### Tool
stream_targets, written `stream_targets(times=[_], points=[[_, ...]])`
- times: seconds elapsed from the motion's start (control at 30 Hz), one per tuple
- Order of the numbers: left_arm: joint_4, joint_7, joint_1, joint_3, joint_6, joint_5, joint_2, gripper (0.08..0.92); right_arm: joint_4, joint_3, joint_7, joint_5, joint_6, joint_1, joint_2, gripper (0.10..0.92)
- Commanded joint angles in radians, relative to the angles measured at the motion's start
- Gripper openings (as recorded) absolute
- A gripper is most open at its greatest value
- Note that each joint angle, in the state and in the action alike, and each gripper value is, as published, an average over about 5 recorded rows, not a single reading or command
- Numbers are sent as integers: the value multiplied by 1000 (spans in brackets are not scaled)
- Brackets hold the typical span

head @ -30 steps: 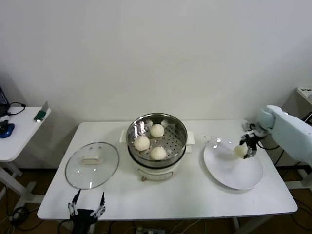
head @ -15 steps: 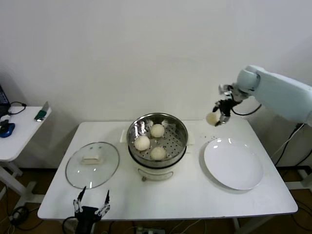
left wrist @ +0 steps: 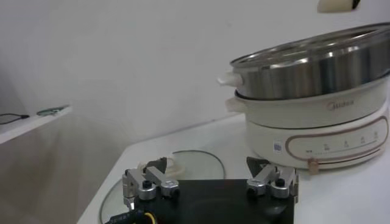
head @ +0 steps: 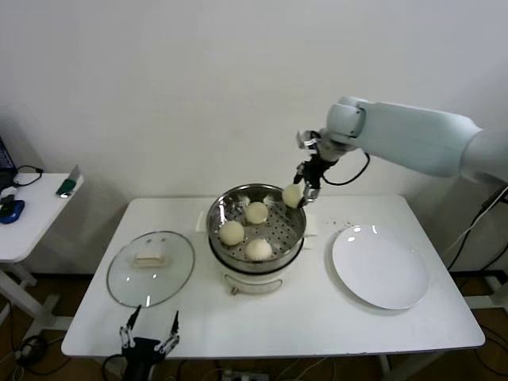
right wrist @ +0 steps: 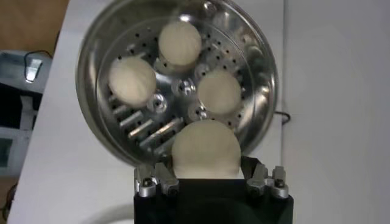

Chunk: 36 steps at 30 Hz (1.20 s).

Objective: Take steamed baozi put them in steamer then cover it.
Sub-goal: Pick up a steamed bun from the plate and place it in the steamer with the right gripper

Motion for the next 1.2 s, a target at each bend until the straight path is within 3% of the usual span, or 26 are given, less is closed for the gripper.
stream_targets(times=[0.03, 0.77, 1.0, 1.2], points=[[-2, 0, -1, -1, -1, -11, 0, 823, 21, -74, 49, 78, -43, -29, 134, 712], [1, -1, -6, -11, 4, -21, -2, 823, -57, -79, 67, -20, -46, -154, 153, 722], [-7, -1, -7, -10, 8, -17, -2, 823, -61, -57, 64, -11, -55, -143, 150, 813], [-9, -1, -9, -9, 11, -13, -1, 823, -49, -47, 28, 2, -44, -101, 125, 822]])
